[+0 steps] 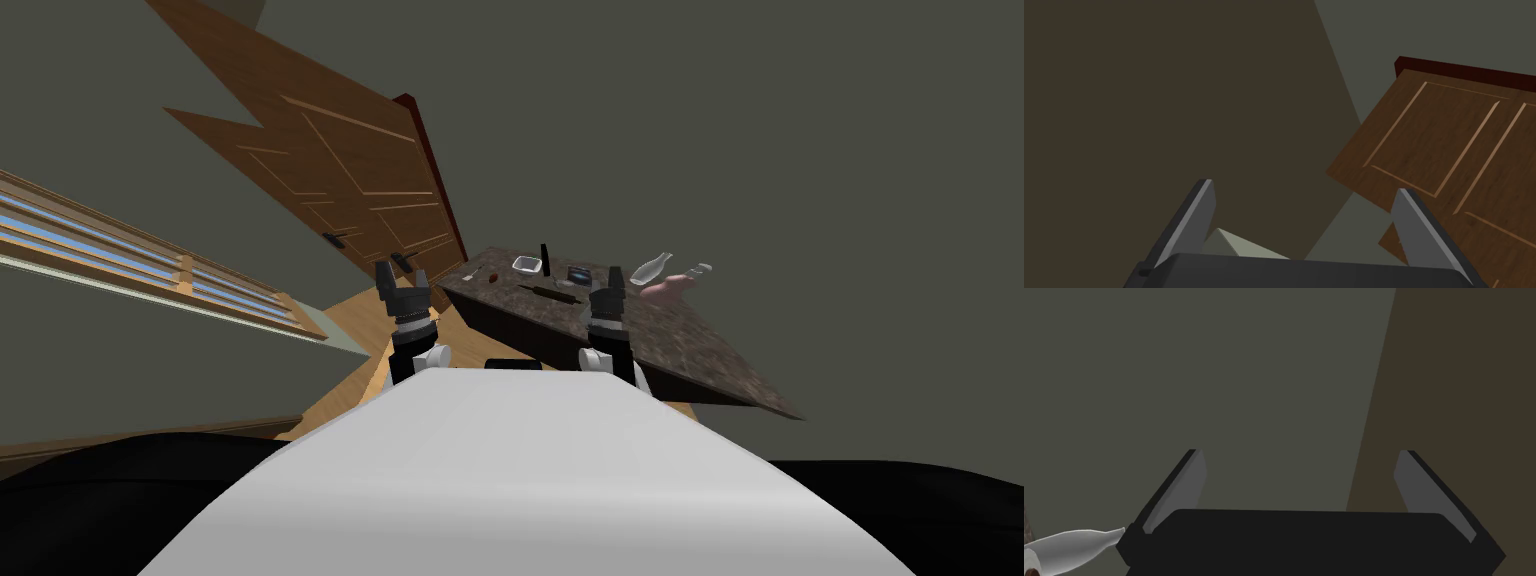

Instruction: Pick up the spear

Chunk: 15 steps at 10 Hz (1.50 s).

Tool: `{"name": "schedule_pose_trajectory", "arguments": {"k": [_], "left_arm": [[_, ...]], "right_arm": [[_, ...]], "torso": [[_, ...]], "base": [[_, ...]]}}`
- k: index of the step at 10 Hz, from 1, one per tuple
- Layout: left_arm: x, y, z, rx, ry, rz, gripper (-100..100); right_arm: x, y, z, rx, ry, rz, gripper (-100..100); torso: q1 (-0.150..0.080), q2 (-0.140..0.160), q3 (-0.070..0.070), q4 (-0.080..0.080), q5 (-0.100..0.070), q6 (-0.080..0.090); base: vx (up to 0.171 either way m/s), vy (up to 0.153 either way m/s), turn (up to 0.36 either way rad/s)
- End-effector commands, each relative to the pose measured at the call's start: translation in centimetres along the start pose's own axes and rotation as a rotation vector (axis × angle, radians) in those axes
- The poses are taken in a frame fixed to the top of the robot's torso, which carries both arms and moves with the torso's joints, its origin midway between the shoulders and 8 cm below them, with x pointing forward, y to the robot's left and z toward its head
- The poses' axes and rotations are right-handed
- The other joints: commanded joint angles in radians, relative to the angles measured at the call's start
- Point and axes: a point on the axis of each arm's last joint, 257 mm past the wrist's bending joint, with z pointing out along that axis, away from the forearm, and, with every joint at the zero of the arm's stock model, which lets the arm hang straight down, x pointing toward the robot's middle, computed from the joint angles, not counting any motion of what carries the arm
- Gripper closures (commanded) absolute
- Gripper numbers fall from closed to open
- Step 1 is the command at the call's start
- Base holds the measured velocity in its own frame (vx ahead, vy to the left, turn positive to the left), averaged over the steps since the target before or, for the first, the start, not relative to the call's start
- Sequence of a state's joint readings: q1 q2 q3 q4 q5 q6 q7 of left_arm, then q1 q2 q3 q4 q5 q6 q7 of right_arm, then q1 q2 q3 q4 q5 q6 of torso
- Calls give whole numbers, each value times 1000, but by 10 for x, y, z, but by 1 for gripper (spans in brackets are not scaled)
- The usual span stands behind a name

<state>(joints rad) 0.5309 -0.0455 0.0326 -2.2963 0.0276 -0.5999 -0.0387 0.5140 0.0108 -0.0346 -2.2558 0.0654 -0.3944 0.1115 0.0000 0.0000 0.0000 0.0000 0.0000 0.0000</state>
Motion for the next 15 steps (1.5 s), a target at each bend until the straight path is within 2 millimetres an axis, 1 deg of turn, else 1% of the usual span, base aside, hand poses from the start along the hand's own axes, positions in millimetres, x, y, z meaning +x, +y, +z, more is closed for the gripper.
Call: {"name": "schedule_pose_trajectory", "arguments": {"k": [1, 3, 5, 6, 7, 8, 10, 11, 12, 13, 14, 15], "left_arm": [[0, 0, 0, 0, 0, 0, 0], [0, 0, 0, 0, 0, 0, 0], [0, 0, 0, 0, 0, 0, 0], [0, 0, 0, 0, 0, 0, 0], [0, 0, 0, 0, 0, 0, 0], [0, 0, 0, 0, 0, 0, 0], [0, 0, 0, 0, 0, 0, 0], [0, 0, 0, 0, 0, 0, 0], [0, 0, 0, 0, 0, 0, 0], [0, 0, 0, 0, 0, 0, 0], [0, 0, 0, 0, 0, 0, 0], [0, 0, 0, 0, 0, 0, 0]], "right_arm": [[1, -5, -3, 6, 32, -34, -100], [2, -17, -11, 28, 87, -101, -100], [-1, -36, -24, 66, 142, -184, -100], [0, -36, -24, 62, 157, -192, -100], [-3, -48, -32, 86, 190, -239, -100], [-2, -47, -32, 84, 196, -243, -100], [-11, -74, -52, 140, 264, -344, -100], [-10, -74, -52, 134, 283, -354, -100], [-15, -88, -64, 164, 324, -409, -100], [-15, -88, -64, 161, 331, -413, -100], [-21, -102, -76, 192, 376, -470, -100], [-21, -102, -76, 190, 382, -473, -100]], "torso": [[0, 0, 0, 0, 0, 0], [3, 1, 1, 0, 1, 0], [6, 3, 2, 1, 1, 0], [8, 3, 2, 1, 2, 0], [7, 2, 1, 0, 2, 0], [6, 3, 1, 1, 1, 0], [2, 1, 1, 0, 1, 0], [2, 2, 1, 0, 1, 0], [2, 2, 1, 0, 1, 0], [4, 2, 1, 0, 1, 0], [5, 3, 1, 1, 1, 0], [5, 3, 2, 1, 1, 0]], "base": [[-12, 26, -22], [-27, 79, -33], [-42, 117, -39], [-15, 100, -22], [-39, 91, -15], [-33, 69, -16], [-16, 38, 31], [-33, 46, 30], [-33, 73, 52], [-40, 76, 29], [-54, 88, 1], [-55, 101, -14]]}}
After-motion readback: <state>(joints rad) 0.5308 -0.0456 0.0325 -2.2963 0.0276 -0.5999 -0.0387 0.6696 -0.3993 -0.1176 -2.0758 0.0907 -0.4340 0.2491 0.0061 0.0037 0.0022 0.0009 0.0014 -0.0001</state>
